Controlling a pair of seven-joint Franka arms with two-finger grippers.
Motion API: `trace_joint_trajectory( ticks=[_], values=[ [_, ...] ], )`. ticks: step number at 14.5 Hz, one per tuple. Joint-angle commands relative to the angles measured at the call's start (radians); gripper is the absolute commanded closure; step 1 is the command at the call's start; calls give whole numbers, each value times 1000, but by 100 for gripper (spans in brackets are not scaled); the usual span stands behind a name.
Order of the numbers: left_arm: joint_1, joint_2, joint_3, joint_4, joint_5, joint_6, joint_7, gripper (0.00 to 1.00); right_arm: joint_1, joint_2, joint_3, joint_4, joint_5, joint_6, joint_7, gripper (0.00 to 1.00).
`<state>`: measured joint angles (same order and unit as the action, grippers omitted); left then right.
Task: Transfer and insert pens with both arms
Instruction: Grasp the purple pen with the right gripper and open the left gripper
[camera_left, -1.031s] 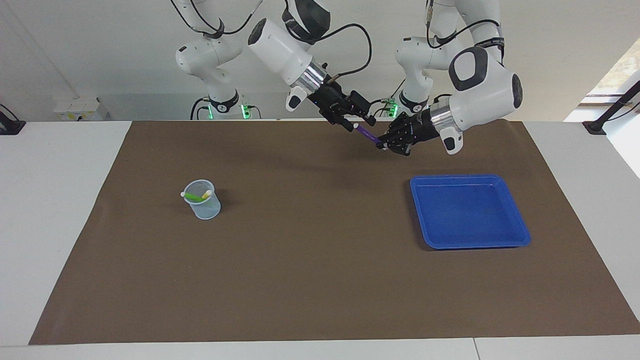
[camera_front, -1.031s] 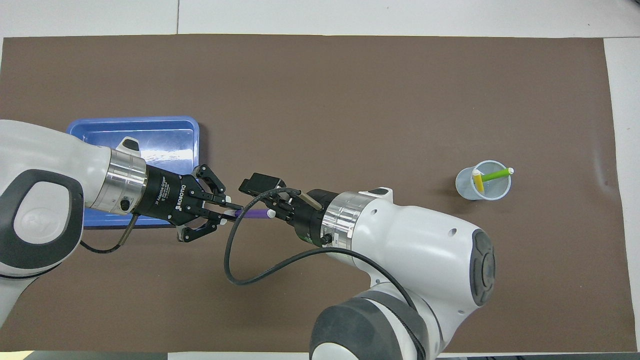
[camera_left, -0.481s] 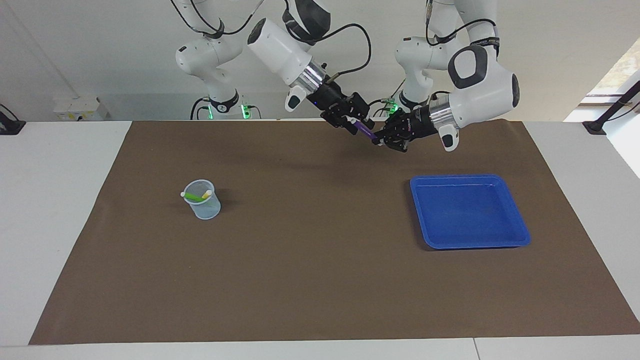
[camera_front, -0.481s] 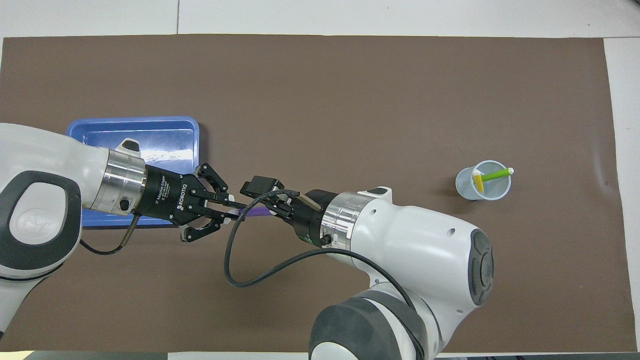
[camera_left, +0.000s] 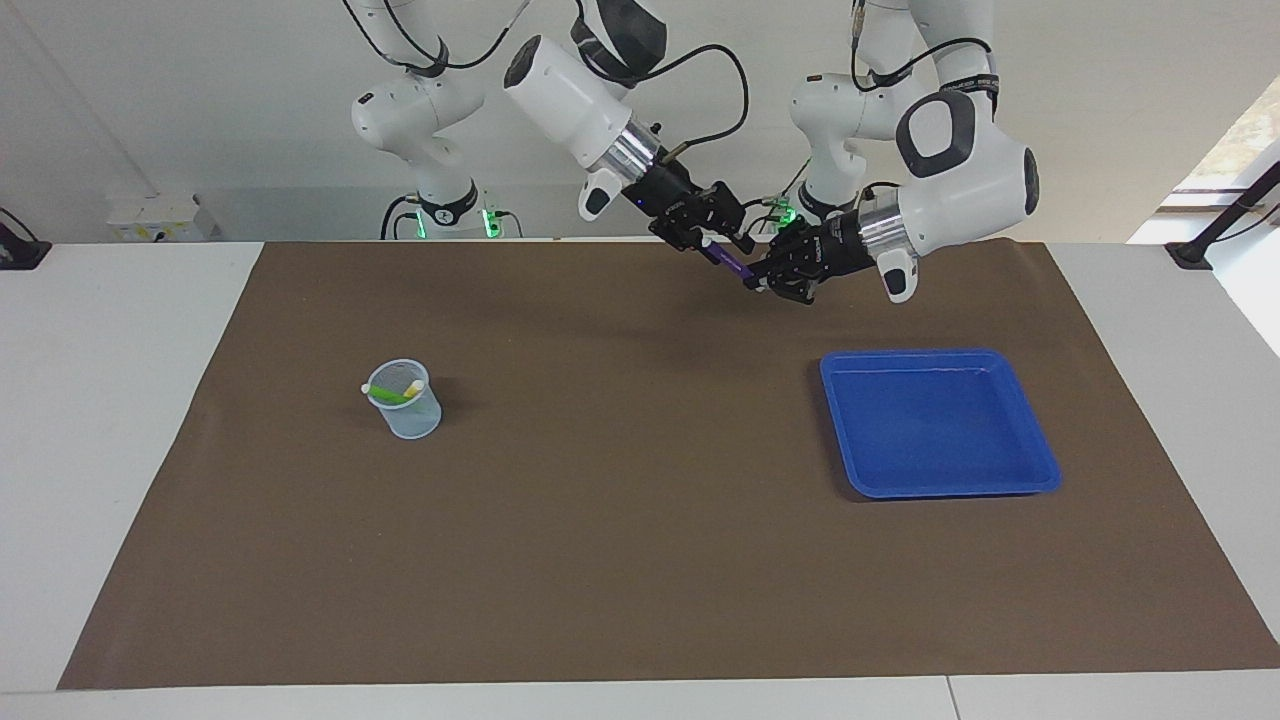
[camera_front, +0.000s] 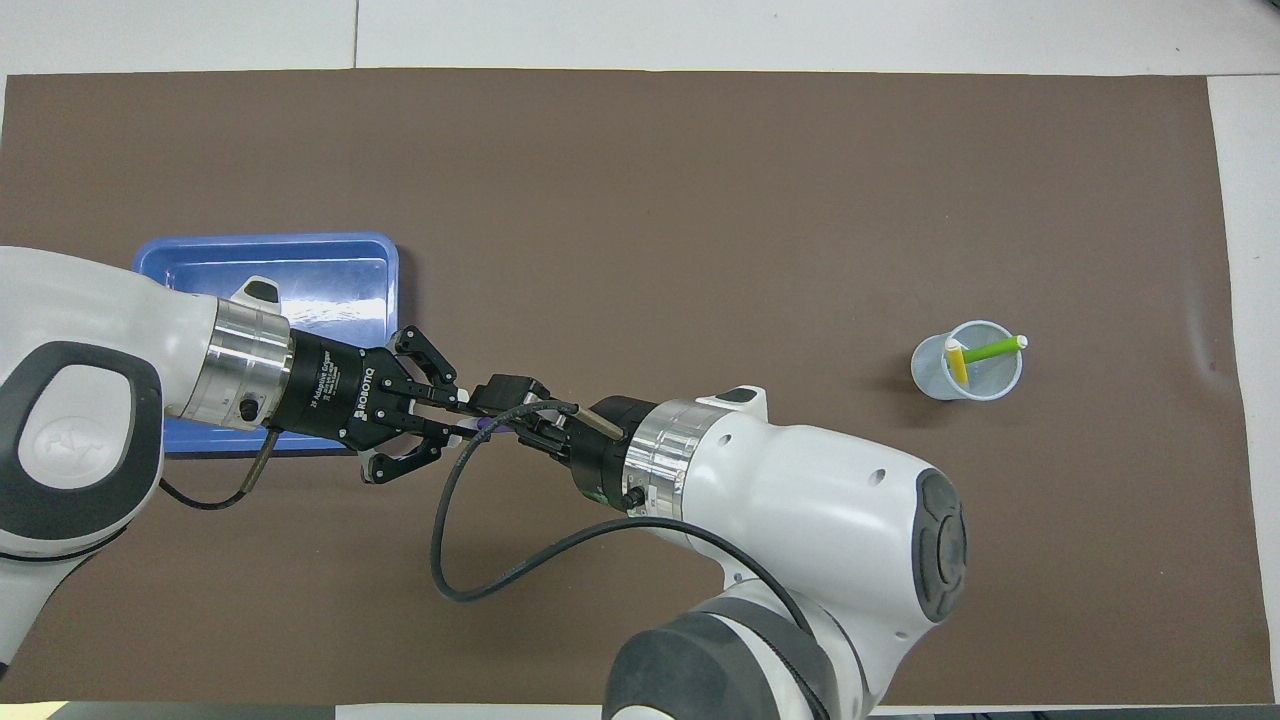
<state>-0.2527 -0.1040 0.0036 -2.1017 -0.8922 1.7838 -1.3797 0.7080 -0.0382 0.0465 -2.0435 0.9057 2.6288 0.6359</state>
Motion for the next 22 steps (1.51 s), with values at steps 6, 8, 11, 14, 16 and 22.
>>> trace_joint_trajectory(
  ticks=[6, 8, 11, 14, 16, 22],
  values=[
    [-8, -34, 7, -37, -22, 17, -12, 100, -15, -5, -4, -7, -16, -59, -65, 44],
    [-8, -34, 7, -37, -22, 19, -13, 100, -31, 0, -5, -1, -18, -58, -67, 44],
    [-8, -34, 7, -37, -22, 19, -13, 100, -39, 1, -5, 2, -24, -58, -67, 49],
    [-8, -34, 7, -37, -22, 19, -12, 100, -38, 1, -4, 5, -24, -61, -64, 56],
    [-8, -34, 7, -37, -22, 20, -12, 100, -36, 1, -4, 5, -24, -62, -62, 57],
    [-8, -34, 7, -37, -22, 22, -13, 100, -31, -2, -4, 0, -25, -64, -65, 74]
  ],
)
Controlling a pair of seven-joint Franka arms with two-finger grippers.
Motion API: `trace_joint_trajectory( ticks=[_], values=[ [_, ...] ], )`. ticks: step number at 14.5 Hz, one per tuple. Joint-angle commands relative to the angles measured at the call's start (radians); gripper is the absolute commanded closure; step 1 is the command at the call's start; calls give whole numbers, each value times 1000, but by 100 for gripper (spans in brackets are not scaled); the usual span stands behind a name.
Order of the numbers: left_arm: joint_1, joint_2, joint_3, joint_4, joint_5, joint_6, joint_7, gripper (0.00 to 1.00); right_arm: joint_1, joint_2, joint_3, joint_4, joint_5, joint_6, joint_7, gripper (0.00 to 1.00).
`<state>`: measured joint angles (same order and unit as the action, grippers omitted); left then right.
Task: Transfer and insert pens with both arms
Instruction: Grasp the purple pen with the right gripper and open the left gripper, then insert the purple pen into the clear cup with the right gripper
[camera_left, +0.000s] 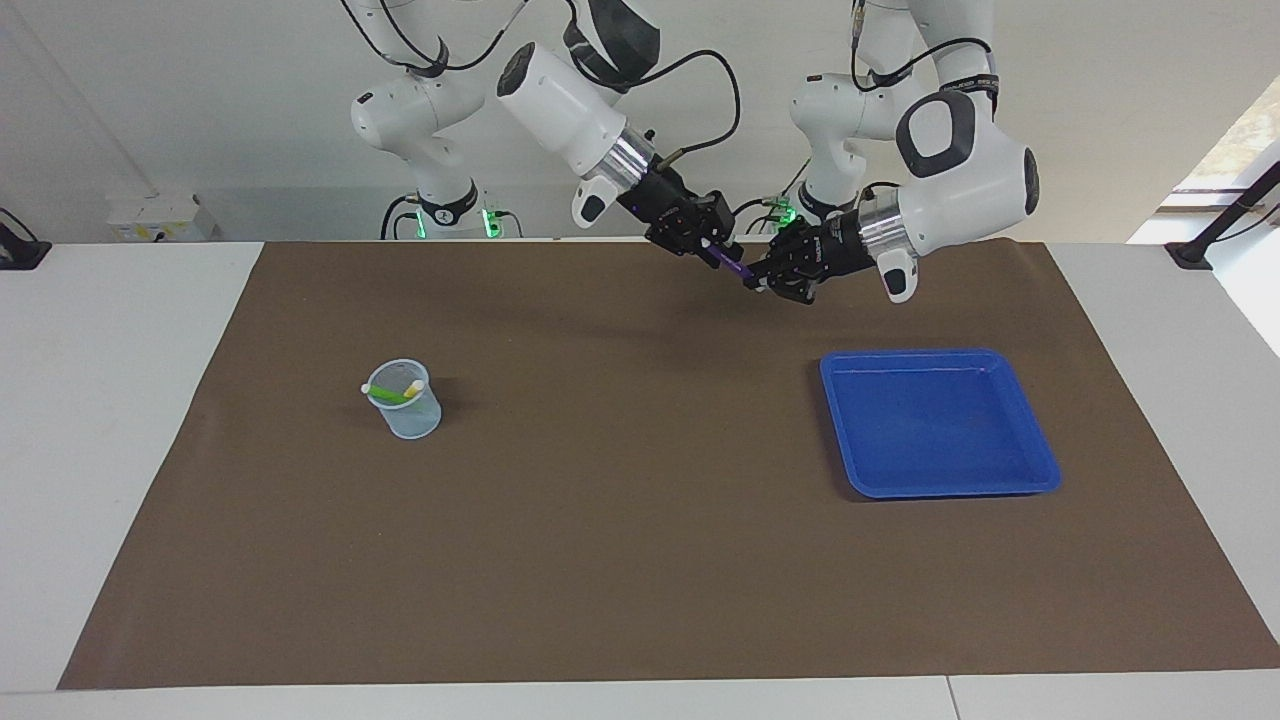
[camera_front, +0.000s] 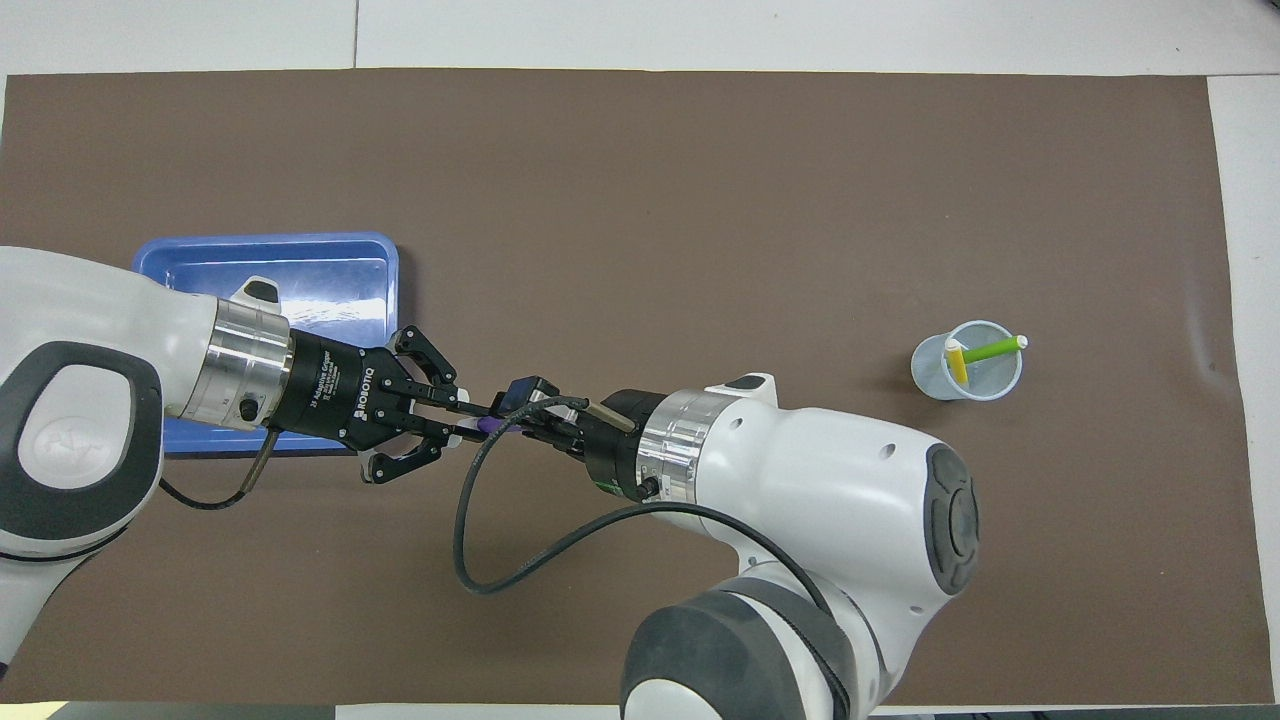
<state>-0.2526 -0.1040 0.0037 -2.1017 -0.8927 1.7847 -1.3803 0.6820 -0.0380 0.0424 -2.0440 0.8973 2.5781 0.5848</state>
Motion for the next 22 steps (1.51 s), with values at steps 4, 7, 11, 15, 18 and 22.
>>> trace_joint_trajectory(
  ticks=[4, 7, 11, 15, 18, 22],
  values=[
    [-8, -34, 7, -35, -22, 21, -11, 100, -10, -2, 1, 2, -17, -15, -13, 100],
    [-2, -36, 9, -27, -22, 18, -14, 0, -24, 0, -1, 4, -18, -53, -13, 100],
    [1, -36, 10, -26, -22, 16, -14, 0, -149, -5, -7, 80, -199, -300, -17, 100],
    [9, -25, 15, -6, -5, 12, -11, 0, -355, 0, -10, 237, -400, -733, -223, 100],
    [3, 22, 13, 92, 250, 19, 21, 0, -491, 1, -9, 281, -614, -948, -571, 100],
    [-1, 87, 12, 218, 541, 19, 166, 0, -558, -25, -9, 207, -894, -887, -1022, 100]
  ],
)
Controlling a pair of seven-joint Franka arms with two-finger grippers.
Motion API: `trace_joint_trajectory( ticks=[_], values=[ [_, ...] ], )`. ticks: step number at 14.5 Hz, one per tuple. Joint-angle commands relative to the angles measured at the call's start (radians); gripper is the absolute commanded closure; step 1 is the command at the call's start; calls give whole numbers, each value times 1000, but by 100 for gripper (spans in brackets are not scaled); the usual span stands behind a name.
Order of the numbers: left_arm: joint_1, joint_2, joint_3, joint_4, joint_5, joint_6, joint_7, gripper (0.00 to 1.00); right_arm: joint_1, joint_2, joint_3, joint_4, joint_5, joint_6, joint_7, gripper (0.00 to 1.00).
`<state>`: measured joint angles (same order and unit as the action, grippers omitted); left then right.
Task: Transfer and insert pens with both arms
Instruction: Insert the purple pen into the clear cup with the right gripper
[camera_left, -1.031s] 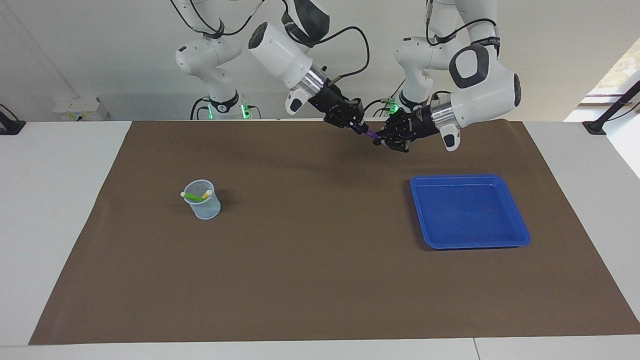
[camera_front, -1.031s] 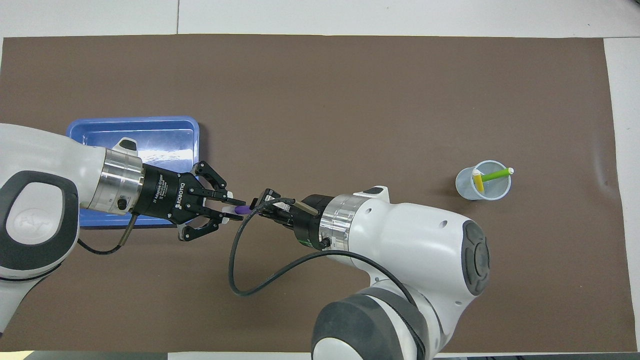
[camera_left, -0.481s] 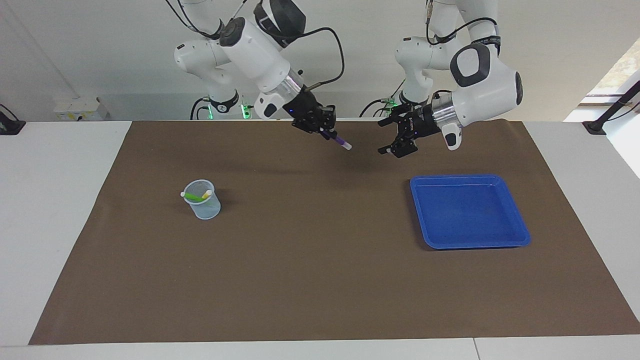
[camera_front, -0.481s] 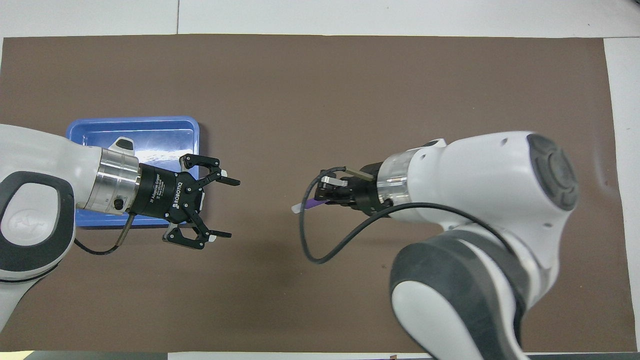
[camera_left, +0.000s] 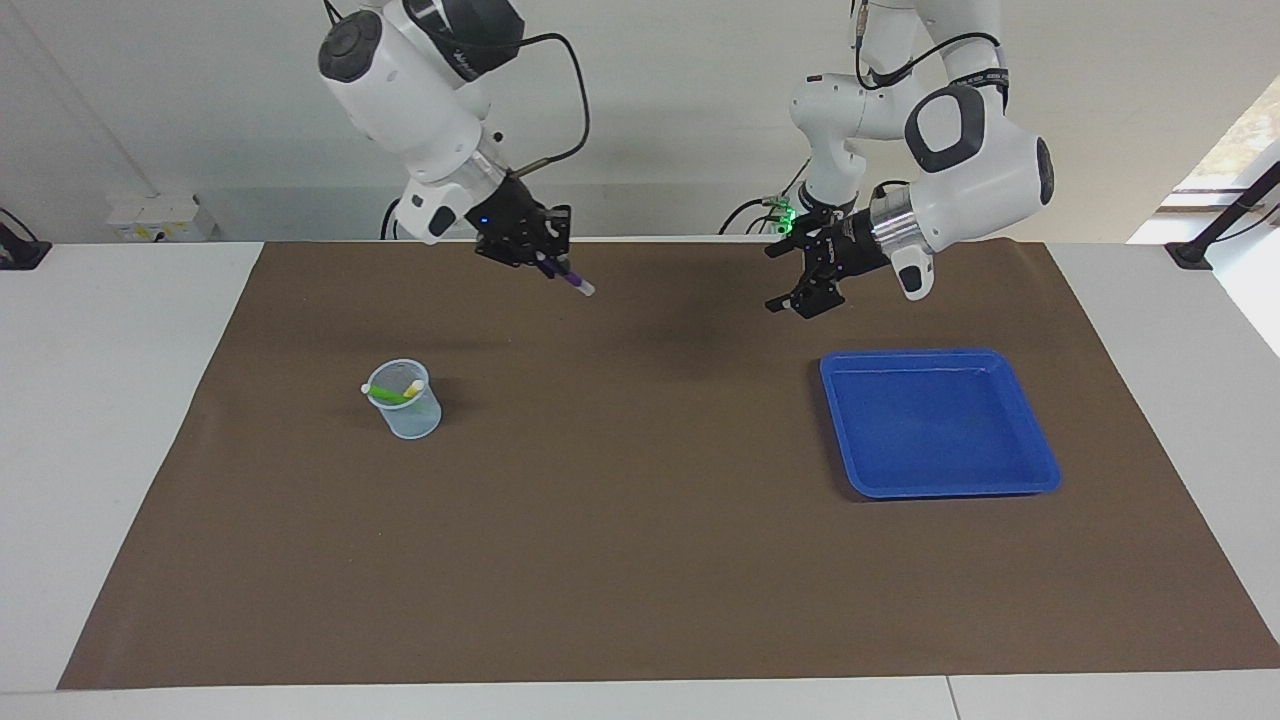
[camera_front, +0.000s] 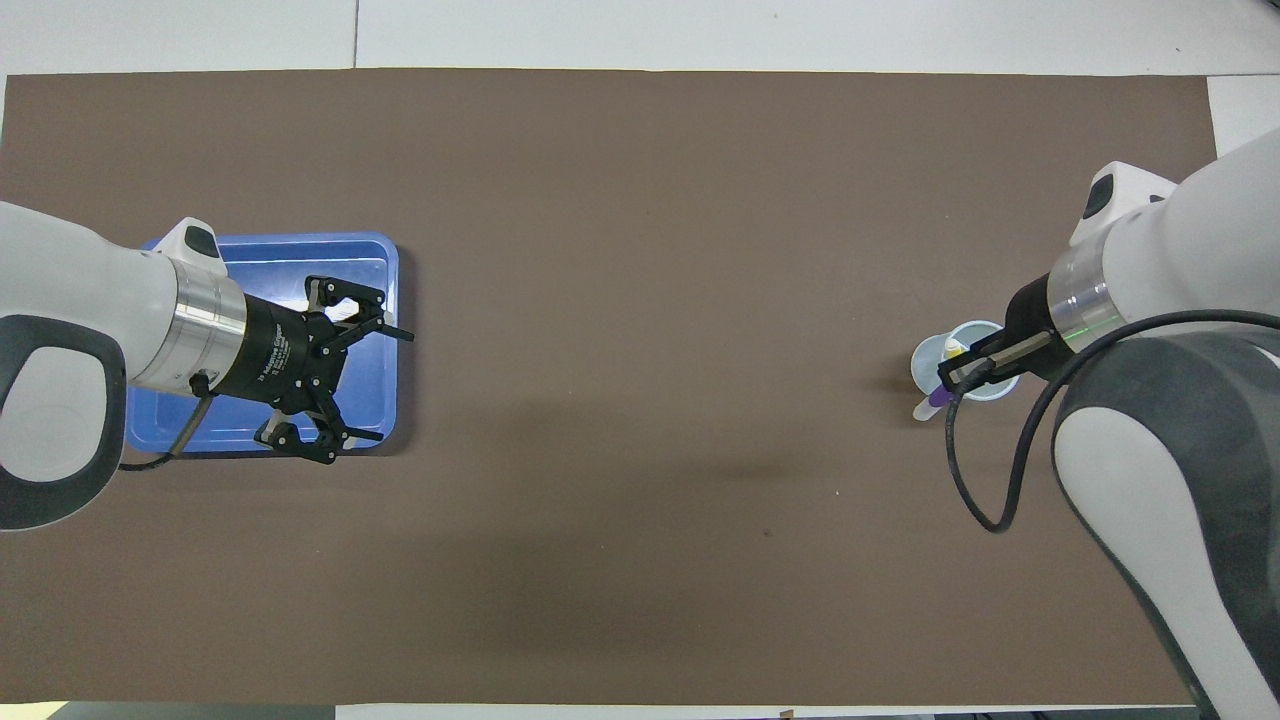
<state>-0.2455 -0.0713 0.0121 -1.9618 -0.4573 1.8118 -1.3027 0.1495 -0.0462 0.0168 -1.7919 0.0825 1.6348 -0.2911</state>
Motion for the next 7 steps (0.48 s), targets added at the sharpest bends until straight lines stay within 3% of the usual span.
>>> trace_joint_trajectory(
  ticks=[1, 4, 7],
  values=[
    [-5, 60, 3, 95, 168, -19, 155, 0, -28, -17, 17, -61, -105, 80, -187, 100],
    [2, 65, 5, 130, 349, -84, 398, 0, -28, -50, 15, -179, -188, 227, -282, 100],
    [72, 71, 12, 210, 394, -156, 700, 0, -57, -55, 17, -263, -216, 354, -330, 100]
  ],
)
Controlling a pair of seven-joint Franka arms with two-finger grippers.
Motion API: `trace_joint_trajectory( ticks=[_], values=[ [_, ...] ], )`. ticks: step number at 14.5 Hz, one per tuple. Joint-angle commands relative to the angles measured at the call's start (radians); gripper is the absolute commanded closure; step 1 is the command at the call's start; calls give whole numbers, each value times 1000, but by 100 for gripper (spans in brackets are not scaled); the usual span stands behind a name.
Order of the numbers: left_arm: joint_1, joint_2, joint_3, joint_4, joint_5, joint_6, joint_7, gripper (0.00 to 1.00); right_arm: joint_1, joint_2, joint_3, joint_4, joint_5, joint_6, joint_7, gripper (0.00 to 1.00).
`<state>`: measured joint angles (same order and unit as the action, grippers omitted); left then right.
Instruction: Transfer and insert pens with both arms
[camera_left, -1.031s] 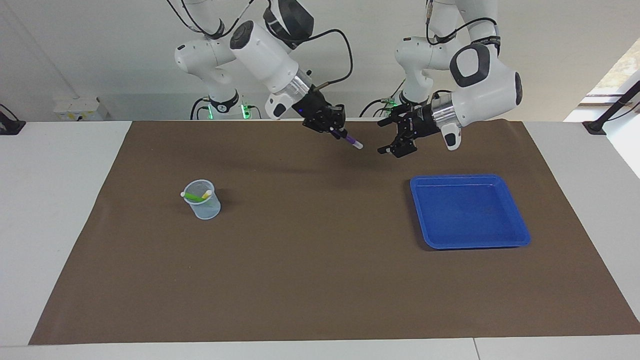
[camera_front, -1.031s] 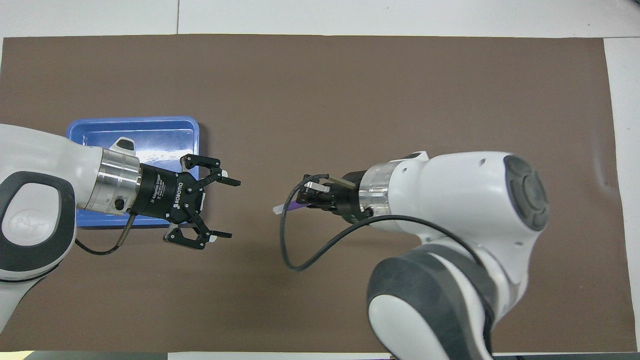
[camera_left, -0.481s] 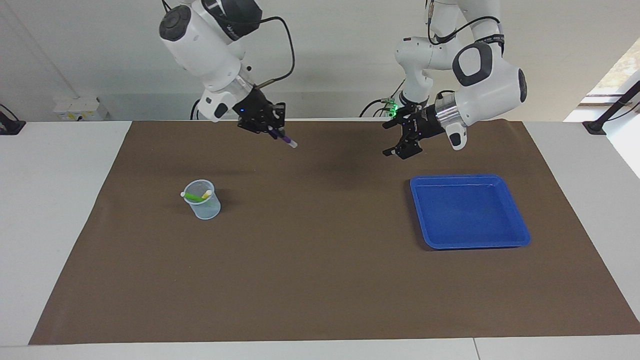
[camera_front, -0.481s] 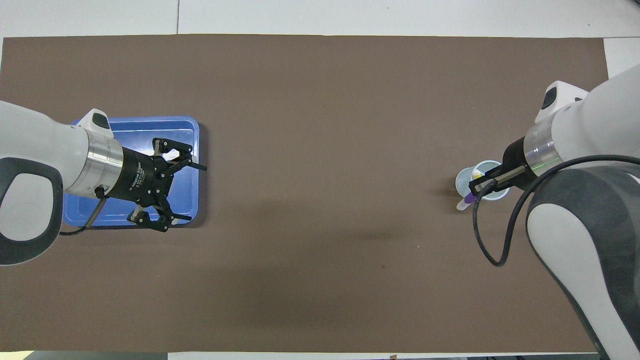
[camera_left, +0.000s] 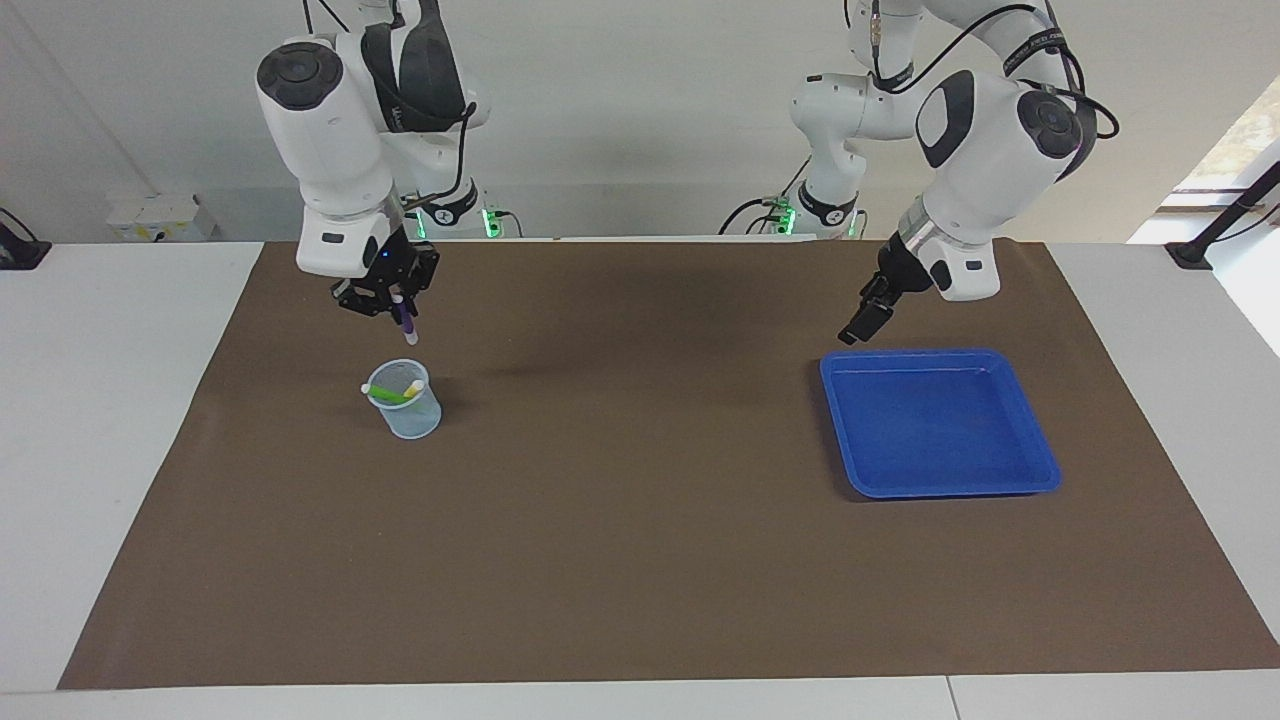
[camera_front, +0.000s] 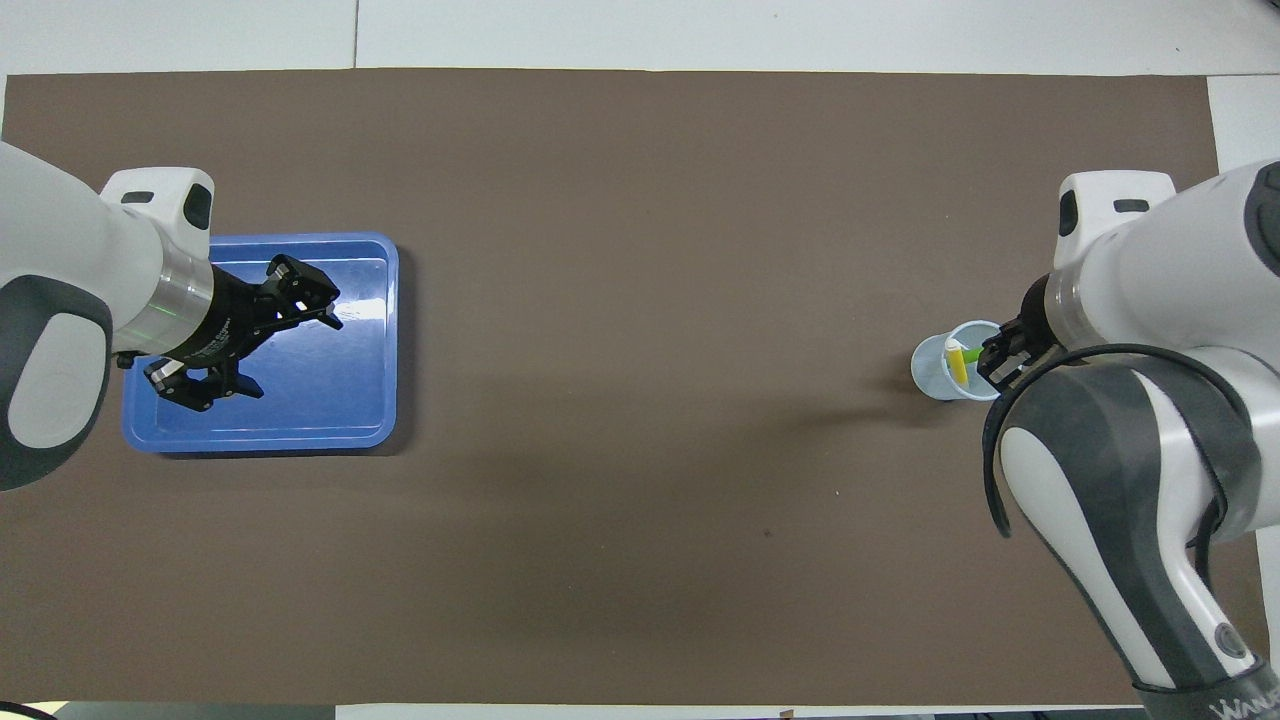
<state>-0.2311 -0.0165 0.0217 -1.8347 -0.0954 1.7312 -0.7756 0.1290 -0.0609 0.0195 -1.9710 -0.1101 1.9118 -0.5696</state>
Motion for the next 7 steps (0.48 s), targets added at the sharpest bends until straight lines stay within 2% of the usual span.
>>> trace_joint_trajectory(
  ticks=[1, 5, 6, 7],
  values=[
    [84, 26, 3, 127, 48, -111, 273, 0, -37, -31, 14, -89, -23, 88, -50, 100],
    [118, 23, 4, 245, 124, -217, 560, 0, -60, -34, 14, -167, -23, 173, -50, 100],
    [121, 18, 4, 258, 137, -234, 581, 0, -60, -34, 14, -173, -23, 188, -49, 93],
    [122, 13, 4, 262, 149, -252, 599, 0, -58, -34, 14, -175, -23, 182, -44, 74]
  ],
)
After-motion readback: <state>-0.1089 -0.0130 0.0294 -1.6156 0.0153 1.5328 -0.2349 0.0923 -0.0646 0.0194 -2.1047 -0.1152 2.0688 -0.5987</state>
